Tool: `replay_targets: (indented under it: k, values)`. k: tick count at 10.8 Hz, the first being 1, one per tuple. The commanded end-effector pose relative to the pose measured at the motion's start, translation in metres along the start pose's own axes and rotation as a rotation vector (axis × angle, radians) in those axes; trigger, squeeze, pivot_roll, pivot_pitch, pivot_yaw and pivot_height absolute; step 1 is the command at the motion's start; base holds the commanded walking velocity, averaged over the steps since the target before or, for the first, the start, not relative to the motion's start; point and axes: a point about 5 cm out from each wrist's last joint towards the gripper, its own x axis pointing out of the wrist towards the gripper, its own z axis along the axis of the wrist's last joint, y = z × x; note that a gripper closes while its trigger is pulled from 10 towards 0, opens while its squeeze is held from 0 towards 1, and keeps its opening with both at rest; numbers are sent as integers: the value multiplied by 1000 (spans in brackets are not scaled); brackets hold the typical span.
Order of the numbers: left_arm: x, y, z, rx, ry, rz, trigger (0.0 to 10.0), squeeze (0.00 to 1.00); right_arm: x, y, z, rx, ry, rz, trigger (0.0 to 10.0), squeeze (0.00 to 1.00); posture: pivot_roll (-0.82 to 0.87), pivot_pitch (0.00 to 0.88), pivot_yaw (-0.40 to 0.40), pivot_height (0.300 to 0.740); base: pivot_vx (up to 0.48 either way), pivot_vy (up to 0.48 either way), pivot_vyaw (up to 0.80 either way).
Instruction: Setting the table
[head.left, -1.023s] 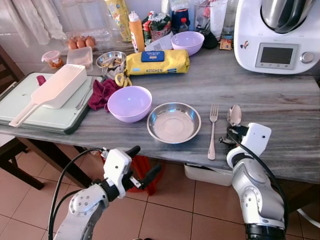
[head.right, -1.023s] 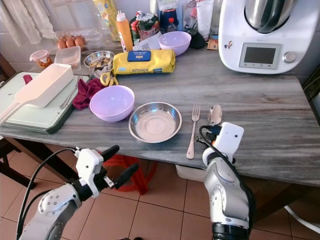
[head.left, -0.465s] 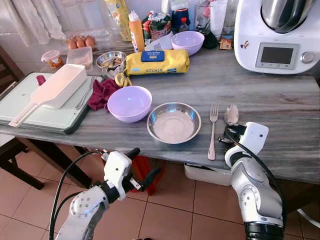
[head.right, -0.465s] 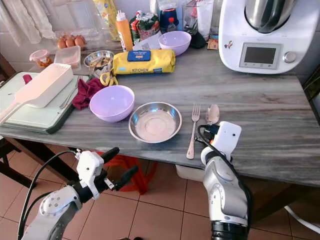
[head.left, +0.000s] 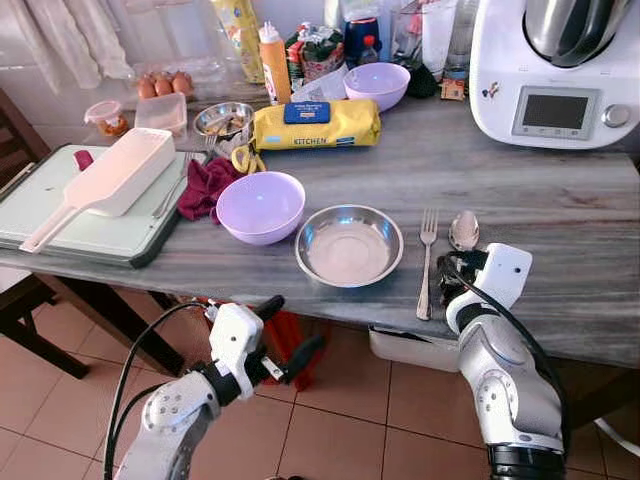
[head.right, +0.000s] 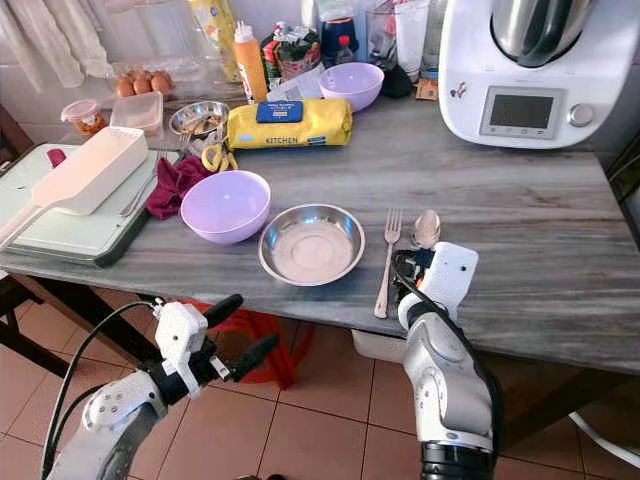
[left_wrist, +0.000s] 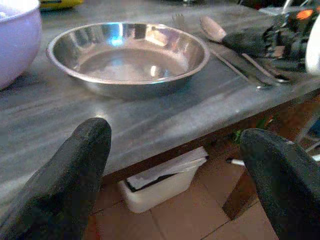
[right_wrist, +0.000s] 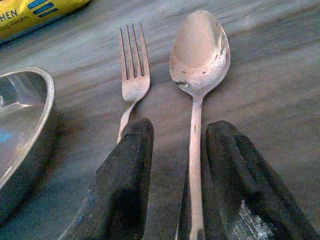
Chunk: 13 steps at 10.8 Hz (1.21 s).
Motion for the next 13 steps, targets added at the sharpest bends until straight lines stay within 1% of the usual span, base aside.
replay_targets:
  k: [1, 3, 4, 5, 7, 8, 9, 10, 11, 12, 13]
  values:
    - [-2, 3, 1, -23, -10, 11, 10000, 0, 0, -4, -8, 7, 39, -24, 10000, 1000, -92, 100, 108, 740, 0, 0, 0]
    - [0, 3, 5, -33, -25, -2, 10000, 0, -1, -5, -3, 10, 15, -29, 10000, 1000, -91, 97, 110, 740, 0, 0, 0]
    - [0, 4, 7, -35, -30, -10, 10000, 0, -2, -6, 4, -4, -16, -31, 10000, 1000, -91, 94, 111, 740, 0, 0, 0]
    - [0, 4, 9, -39, -34, -22, 10000, 0, -4, -5, 15, -32, -69, -29, 10000, 1000, -93, 89, 113, 740, 0, 0, 0]
    - [1, 5, 12, -41, -43, -30, 10000, 0, -12, 4, 43, -92, -226, 3, 10000, 1000, -97, 83, 116, 740, 0, 0, 0]
    - [2, 5, 13, -42, -47, -39, 10000, 0, -15, 8, 51, -122, -277, 19, 10000, 1000, -99, 82, 117, 740, 0, 0, 0]
    - [3, 6, 15, -33, -51, -34, 10000, 0, -17, 8, 53, -135, -291, 22, 10000, 1000, -103, 80, 118, 740, 0, 0, 0]
    - [5, 12, 18, -11, -56, 29, 10000, 0, -20, 5, 51, -147, -291, 15, 10000, 1000, -102, 80, 118, 740, 0, 0, 0]
    - [9, 22, 27, 16, -62, 126, 10000, 0, -23, 1, 49, -162, -289, -3, 10000, 1000, -102, 79, 117, 740, 0, 0, 0]
    - [12, 34, 34, 67, -64, 274, 10000, 0, -27, -4, 51, -167, -315, -13, 10000, 1000, -102, 77, 117, 740, 0, 0, 0]
    - [15, 40, 38, 97, -62, 368, 10000, 0, -31, -6, 53, -190, -340, -16, 10000, 1000, -103, 74, 119, 740, 0, 0, 0]
